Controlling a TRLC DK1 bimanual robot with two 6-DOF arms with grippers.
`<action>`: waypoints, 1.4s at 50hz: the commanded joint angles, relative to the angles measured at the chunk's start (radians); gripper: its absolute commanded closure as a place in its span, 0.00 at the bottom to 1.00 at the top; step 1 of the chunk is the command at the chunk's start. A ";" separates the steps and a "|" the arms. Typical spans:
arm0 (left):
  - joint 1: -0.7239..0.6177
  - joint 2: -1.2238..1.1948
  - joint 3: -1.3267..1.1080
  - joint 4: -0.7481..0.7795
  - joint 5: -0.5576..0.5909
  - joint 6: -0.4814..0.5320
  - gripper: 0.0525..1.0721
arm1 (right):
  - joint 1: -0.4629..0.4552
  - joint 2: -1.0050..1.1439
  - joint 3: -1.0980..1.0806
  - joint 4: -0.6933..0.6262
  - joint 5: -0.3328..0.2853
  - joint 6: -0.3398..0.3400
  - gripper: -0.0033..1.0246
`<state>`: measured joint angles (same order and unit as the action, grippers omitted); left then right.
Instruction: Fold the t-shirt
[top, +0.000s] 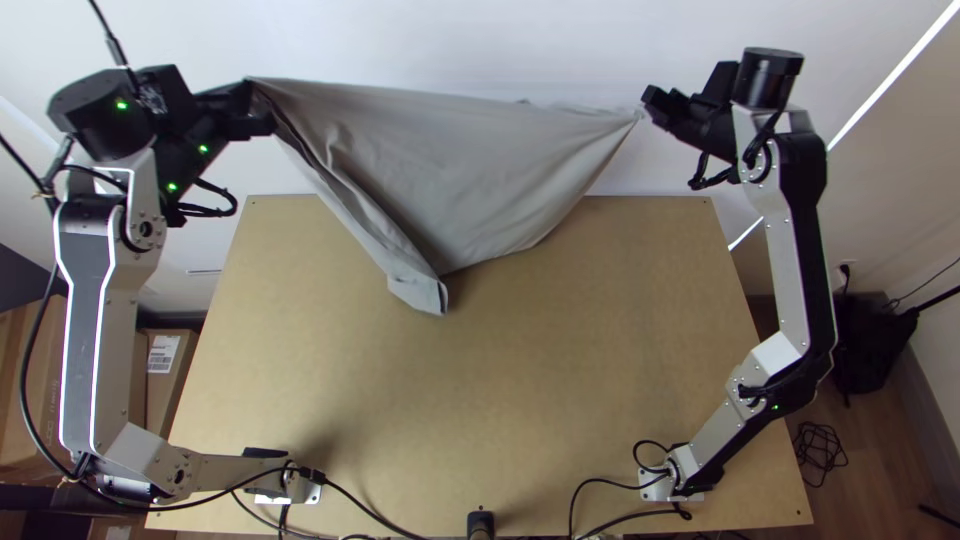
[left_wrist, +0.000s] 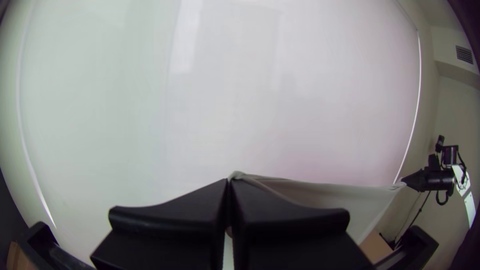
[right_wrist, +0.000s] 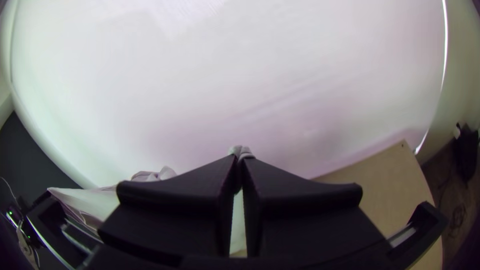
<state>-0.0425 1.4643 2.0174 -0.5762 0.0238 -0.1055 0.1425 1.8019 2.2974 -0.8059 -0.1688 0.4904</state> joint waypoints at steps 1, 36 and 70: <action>0.039 -0.007 0.078 0.052 -0.032 -0.017 0.98 | -0.035 -0.116 -0.006 0.125 0.017 -0.085 0.98; 0.165 -0.595 -0.054 0.101 -0.096 -0.034 0.98 | -0.061 -0.975 -0.515 0.462 0.017 -0.165 0.98; 0.092 -0.996 -0.945 -0.024 -0.015 -0.108 0.98 | 0.111 -1.263 -1.291 0.435 -0.020 -0.085 0.98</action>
<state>0.0502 0.5140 1.2327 -0.6239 -0.0086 -0.1989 0.2165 0.5671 1.1477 -0.4271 -0.2092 0.3828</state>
